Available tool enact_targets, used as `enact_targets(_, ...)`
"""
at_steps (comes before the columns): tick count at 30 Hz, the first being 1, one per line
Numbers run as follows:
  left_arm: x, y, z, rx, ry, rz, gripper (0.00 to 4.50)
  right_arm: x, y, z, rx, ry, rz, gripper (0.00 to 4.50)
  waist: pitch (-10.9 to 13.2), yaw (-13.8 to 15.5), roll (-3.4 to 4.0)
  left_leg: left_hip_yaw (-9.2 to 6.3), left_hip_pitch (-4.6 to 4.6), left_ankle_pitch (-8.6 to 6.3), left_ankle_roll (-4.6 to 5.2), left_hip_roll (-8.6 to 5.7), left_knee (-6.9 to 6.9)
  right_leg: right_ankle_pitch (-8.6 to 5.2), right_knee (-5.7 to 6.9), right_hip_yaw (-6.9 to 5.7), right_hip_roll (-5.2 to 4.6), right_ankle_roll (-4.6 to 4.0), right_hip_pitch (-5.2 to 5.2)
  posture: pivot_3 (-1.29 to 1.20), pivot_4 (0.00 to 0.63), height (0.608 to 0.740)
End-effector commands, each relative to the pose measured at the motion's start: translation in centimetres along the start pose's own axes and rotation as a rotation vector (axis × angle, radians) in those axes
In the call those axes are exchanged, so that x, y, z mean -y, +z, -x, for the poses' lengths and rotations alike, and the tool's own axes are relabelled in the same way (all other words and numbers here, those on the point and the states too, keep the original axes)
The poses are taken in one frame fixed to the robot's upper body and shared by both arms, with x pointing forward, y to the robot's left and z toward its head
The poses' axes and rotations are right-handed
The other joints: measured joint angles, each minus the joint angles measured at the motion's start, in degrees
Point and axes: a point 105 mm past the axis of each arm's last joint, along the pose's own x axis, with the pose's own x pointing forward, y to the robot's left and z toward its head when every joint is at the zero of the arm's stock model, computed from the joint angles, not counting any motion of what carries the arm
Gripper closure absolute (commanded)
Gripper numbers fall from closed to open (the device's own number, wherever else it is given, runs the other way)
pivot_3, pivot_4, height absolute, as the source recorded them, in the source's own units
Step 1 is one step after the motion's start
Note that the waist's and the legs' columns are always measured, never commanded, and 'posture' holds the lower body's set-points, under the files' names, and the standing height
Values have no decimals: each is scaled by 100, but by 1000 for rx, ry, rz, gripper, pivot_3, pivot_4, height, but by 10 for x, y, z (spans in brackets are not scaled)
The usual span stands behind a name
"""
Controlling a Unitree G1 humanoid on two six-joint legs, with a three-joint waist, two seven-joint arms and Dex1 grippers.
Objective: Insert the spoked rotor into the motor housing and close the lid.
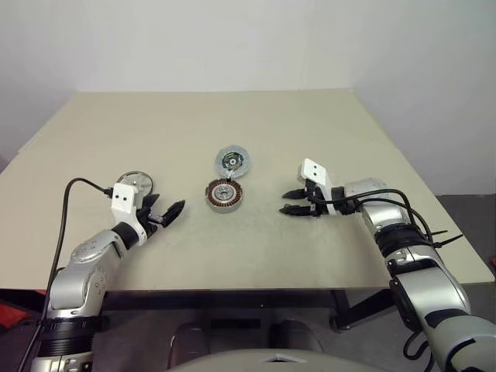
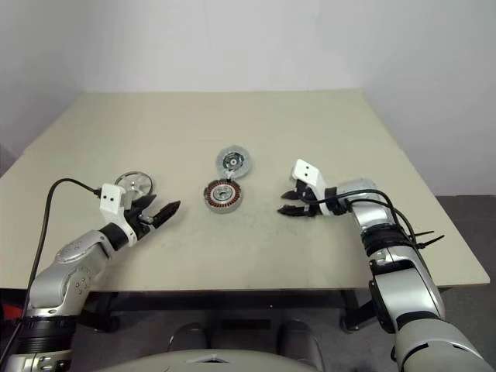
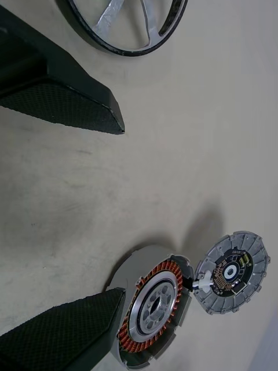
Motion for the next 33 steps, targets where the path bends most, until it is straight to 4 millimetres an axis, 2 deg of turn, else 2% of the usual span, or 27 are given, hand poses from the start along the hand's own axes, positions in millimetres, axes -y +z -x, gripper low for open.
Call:
enact_targets(1,-5,19,6,49,17,-48,0,4,3,7,7,-19,24,2178,0,1,0,0,0,0,0,0,0,0,0,0,0,0,0,0,0,740)
enact_targets(10,-6,24,7,66,24,-57,0,8,-24,10,-55,-67,-35,2178,-1,2,-1,0,3,0,0,-1,0,0,-1,-1,-1,0,5,0,0,740)
enact_targets(17,-8,27,6,70,28,-69,0,6,-31,8,-68,-68,-55,2178,-5,10,-6,0,12,0,0,-6,1,-4,-1,-3,-9,7,20,0,0,740)
enact_targets(20,-9,29,6,75,31,-73,0,5,-33,8,-73,-65,-67,2779,-6,9,-8,-1,14,0,1,-6,1,-5,-1,-3,-9,9,21,0,0,740)
enact_targets(23,-9,30,6,78,34,-76,0,4,-32,8,-73,-55,-72,3756,-9,8,-12,-1,16,0,0,-6,1,-5,-1,-3,-9,8,22,0,0,740)
enact_targets(24,-10,30,6,79,35,-76,0,4,-32,8,-74,-55,-72,3915,-10,9,-12,-1,16,0,0,-6,1,-4,-1,-4,-8,6,22,0,0,740)
enact_targets(29,-10,31,6,81,38,-78,0,5,-31,8,-77,-60,-54,3913,-11,7,-14,-1,15,0,1,-6,1,-2,-1,-4,-9,3,22,0,0,740)
enact_targets(33,-9,30,5,80,37,-77,0,12,-3,0,9,-80,-6,3913,-11,-2,-14,-1,16,0,1,-6,1,-5,-1,-4,-8,8,22,0,0,740)
